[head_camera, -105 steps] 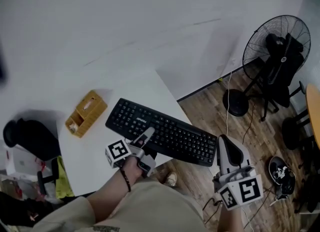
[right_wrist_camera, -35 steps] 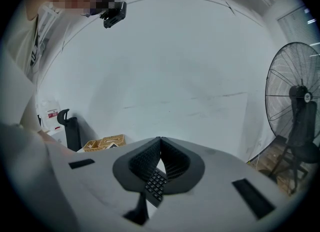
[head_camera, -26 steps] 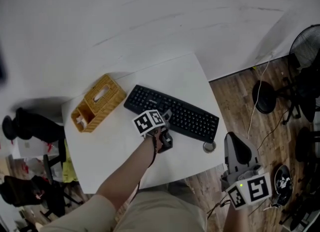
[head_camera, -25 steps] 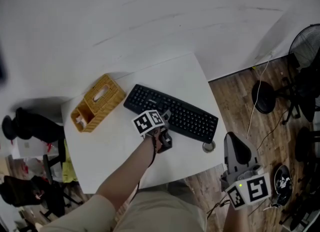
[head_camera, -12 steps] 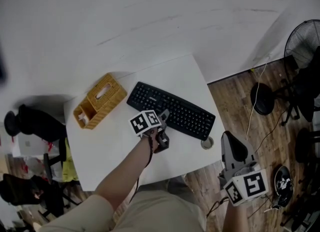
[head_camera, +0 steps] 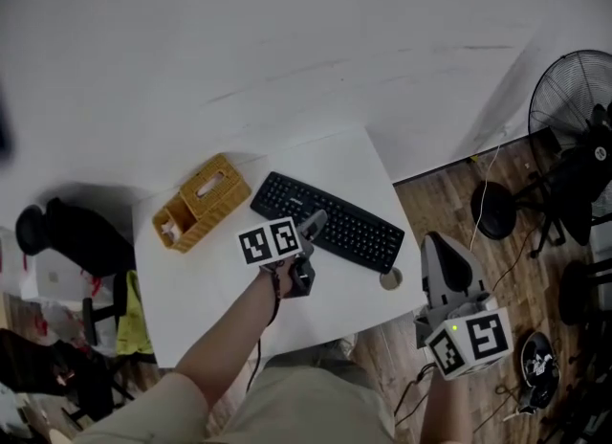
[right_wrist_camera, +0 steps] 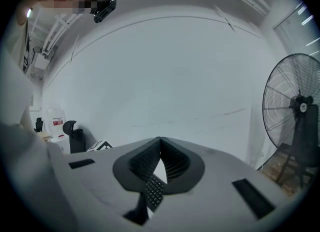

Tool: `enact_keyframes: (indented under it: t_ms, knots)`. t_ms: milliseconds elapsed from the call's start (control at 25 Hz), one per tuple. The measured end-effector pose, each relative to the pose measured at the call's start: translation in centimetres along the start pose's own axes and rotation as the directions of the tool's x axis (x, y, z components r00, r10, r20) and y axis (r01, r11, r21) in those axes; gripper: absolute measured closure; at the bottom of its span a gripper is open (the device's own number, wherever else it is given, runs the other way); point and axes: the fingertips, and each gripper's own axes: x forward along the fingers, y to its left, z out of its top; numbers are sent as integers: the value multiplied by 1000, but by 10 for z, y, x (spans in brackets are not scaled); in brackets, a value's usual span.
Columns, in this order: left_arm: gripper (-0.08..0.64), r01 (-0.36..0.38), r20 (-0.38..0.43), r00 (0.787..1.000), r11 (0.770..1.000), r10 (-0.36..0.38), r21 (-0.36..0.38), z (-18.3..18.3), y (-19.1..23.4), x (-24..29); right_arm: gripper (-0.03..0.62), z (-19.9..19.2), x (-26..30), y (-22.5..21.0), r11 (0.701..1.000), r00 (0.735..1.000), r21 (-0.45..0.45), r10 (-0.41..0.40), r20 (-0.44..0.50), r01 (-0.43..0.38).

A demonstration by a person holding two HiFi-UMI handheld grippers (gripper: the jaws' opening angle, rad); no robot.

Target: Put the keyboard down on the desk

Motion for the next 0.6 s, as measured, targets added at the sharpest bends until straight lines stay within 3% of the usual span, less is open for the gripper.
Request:
enact_keyframes:
  t_ms: [80, 160, 200, 360, 480, 600]
  knots:
    - [158, 31, 24, 999, 997, -32, 75, 12, -15, -13, 568, 13, -5, 1, 1000, 1000, -3, 0, 27, 0]
    - [217, 42, 80, 995, 990, -53, 134, 29, -28, -30, 568, 27, -11, 2, 1000, 998, 17, 5, 62, -7]
    - [295, 56, 119, 990, 987, -73, 148, 39, -37, -41, 568, 34, -14, 2, 1000, 997, 31, 4, 79, -7]
    - [350, 139, 212, 959, 965, -187, 223, 71, -77, -80, 568, 53, -24, 1, 999, 993, 24, -31, 111, 29]
    - [387, 137, 243, 941, 925, -233, 355, 87, -105, -108, 568, 68, -33, 8, 999, 990, -10, -36, 135, 38]
    - [422, 128, 271, 918, 861, -291, 492, 100, -134, -137, 568, 87, -45, 15, 997, 984, -55, -45, 171, 55]
